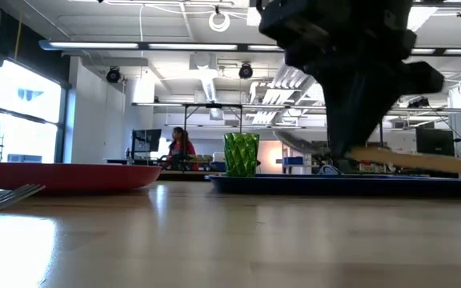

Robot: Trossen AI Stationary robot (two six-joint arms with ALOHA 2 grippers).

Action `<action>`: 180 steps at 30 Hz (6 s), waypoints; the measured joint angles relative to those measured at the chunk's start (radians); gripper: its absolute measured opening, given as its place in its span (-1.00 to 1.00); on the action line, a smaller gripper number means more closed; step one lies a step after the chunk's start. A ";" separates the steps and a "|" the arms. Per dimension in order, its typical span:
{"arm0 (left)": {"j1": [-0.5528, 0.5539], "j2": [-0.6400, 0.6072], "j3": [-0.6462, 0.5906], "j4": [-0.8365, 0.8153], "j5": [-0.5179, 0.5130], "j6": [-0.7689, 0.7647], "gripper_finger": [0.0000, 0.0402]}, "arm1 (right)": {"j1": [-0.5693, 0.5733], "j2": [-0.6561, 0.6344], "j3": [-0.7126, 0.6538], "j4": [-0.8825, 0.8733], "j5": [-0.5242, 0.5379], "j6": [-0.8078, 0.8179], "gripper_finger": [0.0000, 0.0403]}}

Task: Pick and place plate/cup/fork/spoon on tray
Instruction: Put the orange spoon on the blue tray, then put the pink plate on the blue tray

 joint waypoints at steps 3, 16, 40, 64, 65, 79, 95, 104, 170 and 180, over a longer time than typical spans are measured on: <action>0.000 0.000 0.000 -0.003 0.000 0.000 -0.63 | -0.018 -0.052 0.000 -0.029 0.052 -0.030 -0.93; 0.000 0.001 0.000 -0.005 0.000 -0.008 -0.63 | -0.129 -0.313 0.000 -0.277 0.292 -0.110 -0.93; 0.000 0.004 0.000 -0.005 0.000 -0.011 -0.63 | -0.423 -0.968 -0.591 -0.257 0.311 -0.083 -0.93; 0.000 0.004 0.000 -0.005 0.000 -0.037 -0.63 | -1.201 -0.940 -0.752 0.018 -0.115 -0.650 -0.93; 0.000 0.004 0.000 -0.005 0.000 -0.037 -0.63 | -1.222 -0.920 -0.752 0.028 -0.134 -0.668 -0.93; 0.000 0.004 0.000 -0.004 0.000 -0.036 -0.63 | -1.316 -0.667 -0.752 0.074 -0.199 -0.775 -0.93; 0.000 0.004 0.000 -0.004 0.000 -0.034 -0.63 | -1.316 -0.483 -0.752 0.167 -0.159 -0.764 -0.93; 0.000 0.004 0.000 -0.004 -0.003 -0.034 -0.63 | -1.339 -0.483 -0.752 0.172 -0.146 -0.765 -0.93; 0.002 0.050 0.000 -0.012 -0.304 -0.018 -0.14 | -1.361 -0.851 -0.751 0.162 -0.247 -0.762 -0.43; 0.068 0.127 0.000 -0.103 -0.290 -0.112 -0.06 | -1.361 -1.034 -0.751 0.343 -0.362 -0.760 -0.43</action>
